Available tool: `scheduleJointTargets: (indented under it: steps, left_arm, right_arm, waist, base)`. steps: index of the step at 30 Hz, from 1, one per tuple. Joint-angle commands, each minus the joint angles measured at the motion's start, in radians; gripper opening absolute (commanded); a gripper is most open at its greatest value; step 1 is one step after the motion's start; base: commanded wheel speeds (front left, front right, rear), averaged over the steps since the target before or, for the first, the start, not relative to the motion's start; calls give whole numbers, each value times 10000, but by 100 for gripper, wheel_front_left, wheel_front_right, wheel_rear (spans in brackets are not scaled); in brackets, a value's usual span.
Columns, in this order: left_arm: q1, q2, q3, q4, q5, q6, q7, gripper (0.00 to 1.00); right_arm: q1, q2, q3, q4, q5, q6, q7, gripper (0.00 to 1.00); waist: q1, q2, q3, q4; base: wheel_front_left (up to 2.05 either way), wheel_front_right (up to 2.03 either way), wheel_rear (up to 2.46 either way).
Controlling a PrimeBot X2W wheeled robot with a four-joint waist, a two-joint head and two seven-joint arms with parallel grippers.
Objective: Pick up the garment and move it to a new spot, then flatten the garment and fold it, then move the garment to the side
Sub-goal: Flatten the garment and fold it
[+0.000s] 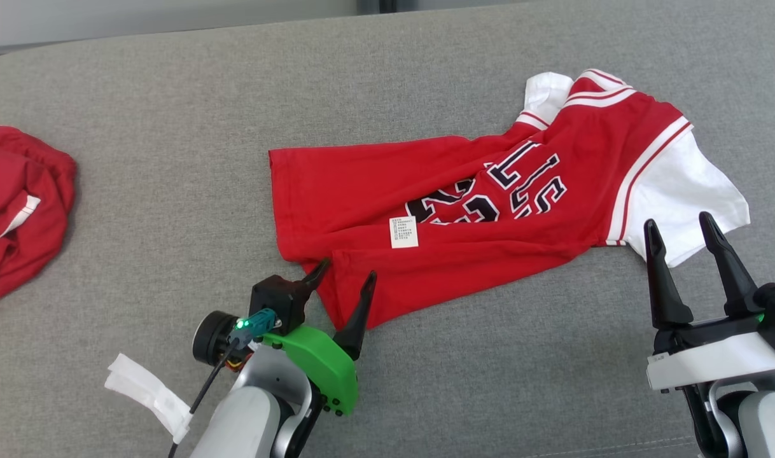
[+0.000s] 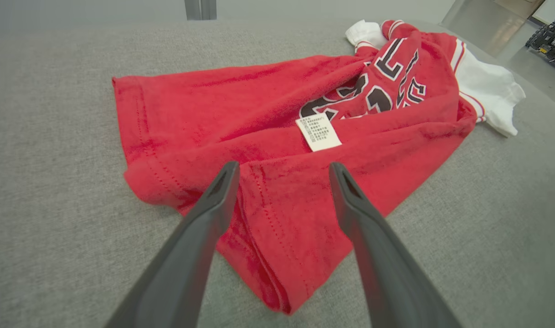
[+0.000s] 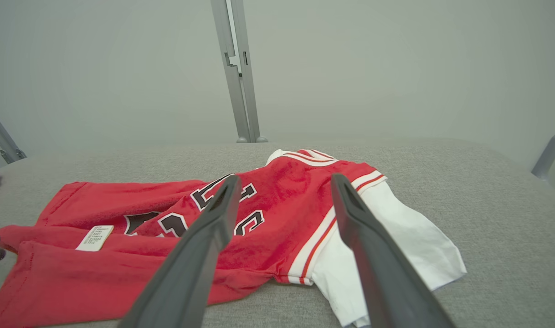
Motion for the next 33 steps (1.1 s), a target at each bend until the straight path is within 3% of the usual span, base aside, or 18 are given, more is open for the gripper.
scheduleJointTargets:
  steps: [1,9,10,11,20,33]
  left_arm:
    - [-190,37,-4,139,-188,14,132,100]
    - [-673,12,128,933,-690,173,144,100]
    - [-719,11,116,982,-710,147,134,67]
    - [-773,7,75,1018,-759,99,158,0]
    - [-480,317,86,311,-522,475,68,0]
    - [-421,703,-39,-994,-352,714,487,0]
  right_arm:
    - [-172,-23,19,27,47,-14,-77,100]
    - [-380,-50,15,234,136,-14,-196,100]
    - [-384,-56,-8,275,138,-14,-207,100]
    - [-396,-72,-44,328,142,-14,-207,100]
    - [-652,-411,-941,1444,478,-14,-279,100]
    - [-2944,-1846,-1059,5520,1593,-14,-539,100]
  waist:
    - [0,-1,263,-144]
    - [0,-1,646,-368]
    - [0,-1,662,-381]
    - [0,-1,677,-396]
    - [0,-1,672,-418]
    - [0,-1,1507,-296]
  base:
    - [0,0,0]
    - [0,0,0]
    - [0,0,0]
    - [0,0,0]
    - [0,0,0]
    - [0,0,0]
